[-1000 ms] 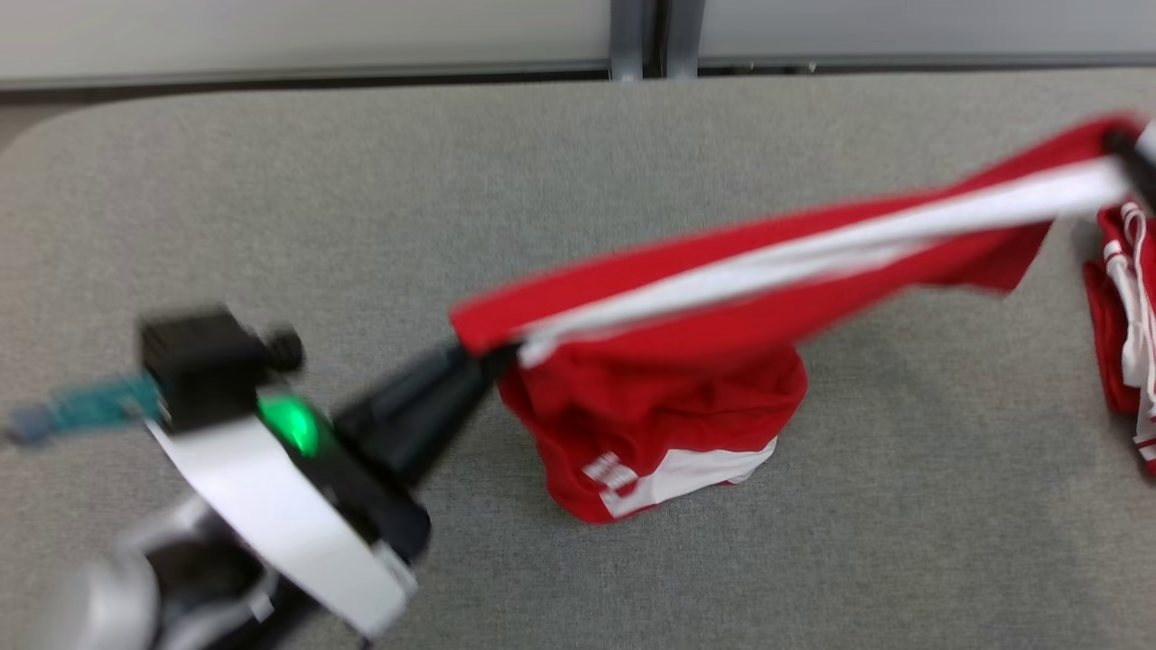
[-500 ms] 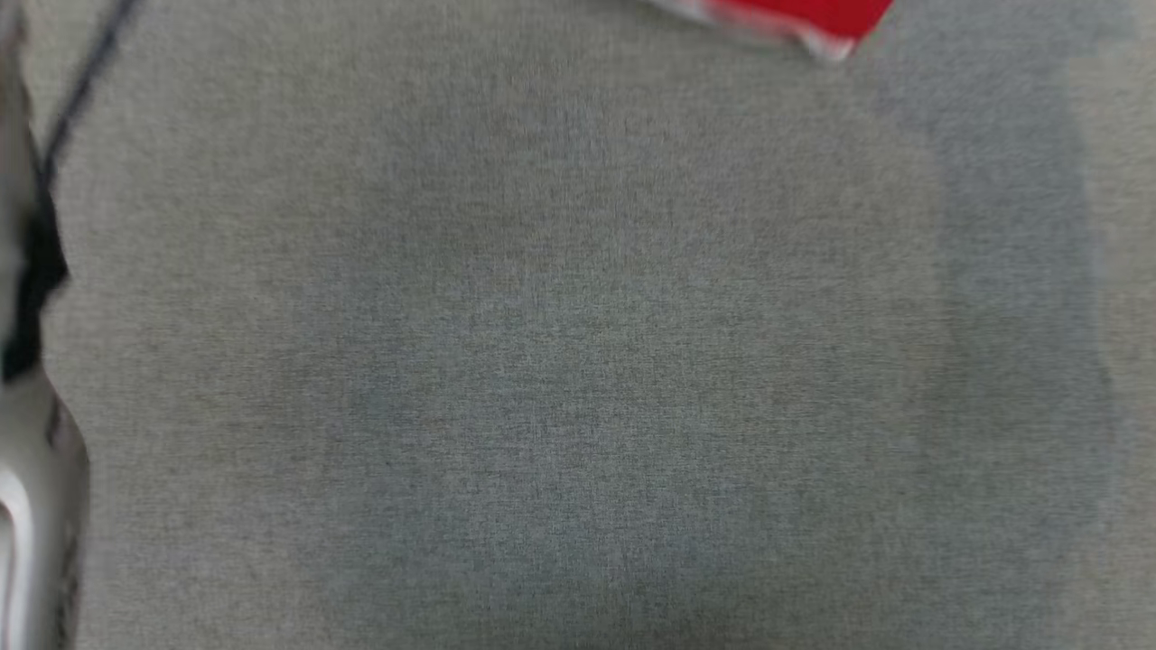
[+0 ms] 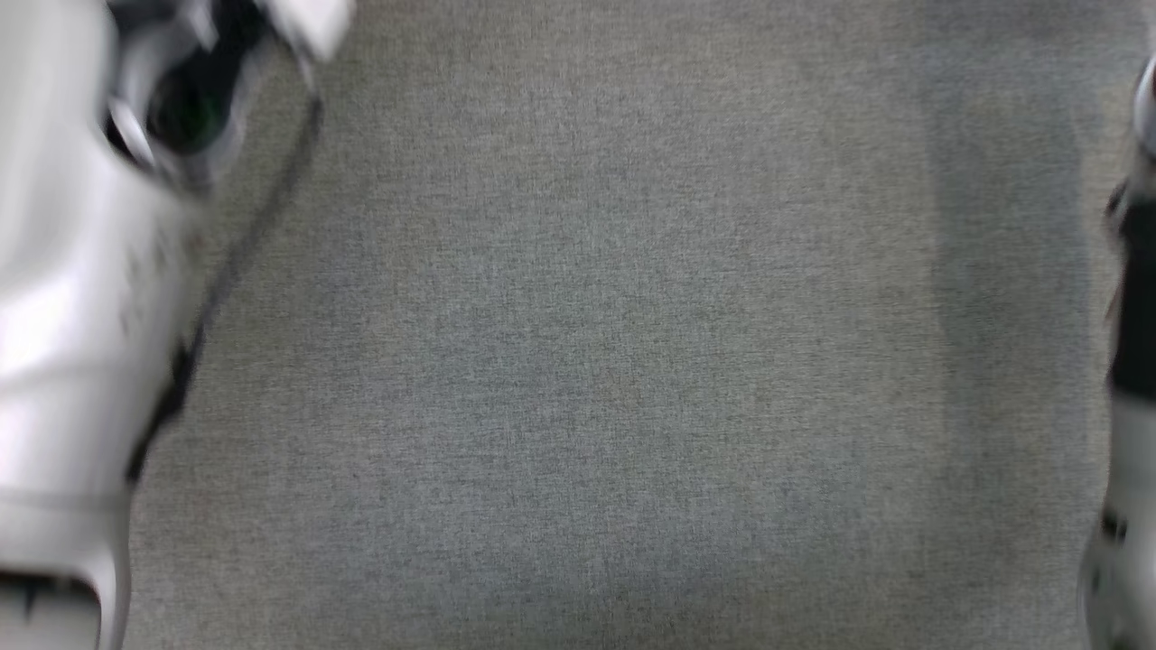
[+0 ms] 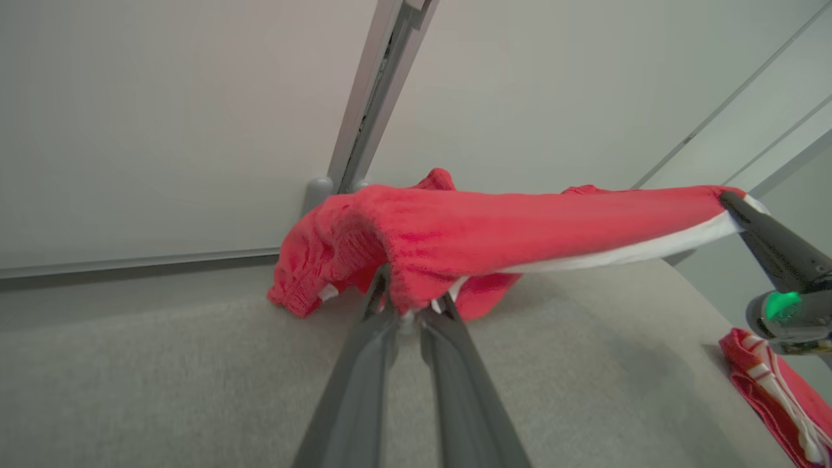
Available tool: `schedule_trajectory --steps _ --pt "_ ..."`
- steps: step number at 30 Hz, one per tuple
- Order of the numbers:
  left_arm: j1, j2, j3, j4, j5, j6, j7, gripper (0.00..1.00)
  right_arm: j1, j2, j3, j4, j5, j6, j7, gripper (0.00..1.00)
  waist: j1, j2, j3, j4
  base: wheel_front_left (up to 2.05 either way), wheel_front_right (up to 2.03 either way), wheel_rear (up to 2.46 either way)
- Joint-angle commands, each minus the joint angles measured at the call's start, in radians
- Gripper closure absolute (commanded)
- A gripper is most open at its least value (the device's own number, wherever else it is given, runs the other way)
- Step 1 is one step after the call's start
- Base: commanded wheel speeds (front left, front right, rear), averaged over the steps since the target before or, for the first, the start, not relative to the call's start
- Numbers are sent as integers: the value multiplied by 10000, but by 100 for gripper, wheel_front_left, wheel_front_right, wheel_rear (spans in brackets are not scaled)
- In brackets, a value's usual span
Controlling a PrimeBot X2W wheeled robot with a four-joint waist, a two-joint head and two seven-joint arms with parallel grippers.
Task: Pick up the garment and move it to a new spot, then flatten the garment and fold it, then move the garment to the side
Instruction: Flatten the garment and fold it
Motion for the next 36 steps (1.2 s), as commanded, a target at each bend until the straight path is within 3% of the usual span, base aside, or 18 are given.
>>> schedule_trajectory --steps 1,6,7,12,16,24,29,36 --pt "1362 546 -724 -645 -697 -24 104 100 1660 -246 136 -500 530 5 -330 100 -1 0 -581 -111 0 0 0" --pt "4480 1562 -2083 -2365 -2061 -21 -202 100 5697 -641 376 -1633 1485 4 -795 100 -1 0 -1722 -139 0 0 0" --pt "4480 1562 -2083 -2365 -2061 -21 -202 100 5697 -641 376 -1633 1485 4 -795 100 -1 0 -1722 -139 0 0 0" --pt "7205 2350 -3010 -3037 -1921 -11 -1242 100 8883 -929 772 -2358 1975 4 -932 100 -1 0 -3211 -252 0 0 0" --pt "9477 2133 -3401 -2921 -2040 406 -2236 100 10928 -1062 662 -2476 2211 0 -1014 100 -1 0 -4383 -268 0 0 0" --pt "12678 1857 -3577 -3423 -2388 1782 -3580 100 14571 -1173 -399 -3372 2704 -20 -1130 100 -1 0 -5690 270 0 0 0" --pt "13210 1826 -3362 -4387 -2527 2274 -3908 100 14779 -1187 -1063 -4163 2700 -27 -817 100 -1 0 -5471 663 0 0 0" --pt "11843 1490 -3080 -5693 -2650 2217 -3444 100 11648 -1322 -599 -4220 1950 -17 470 100 -1 0 -4165 1252 0 0 0"
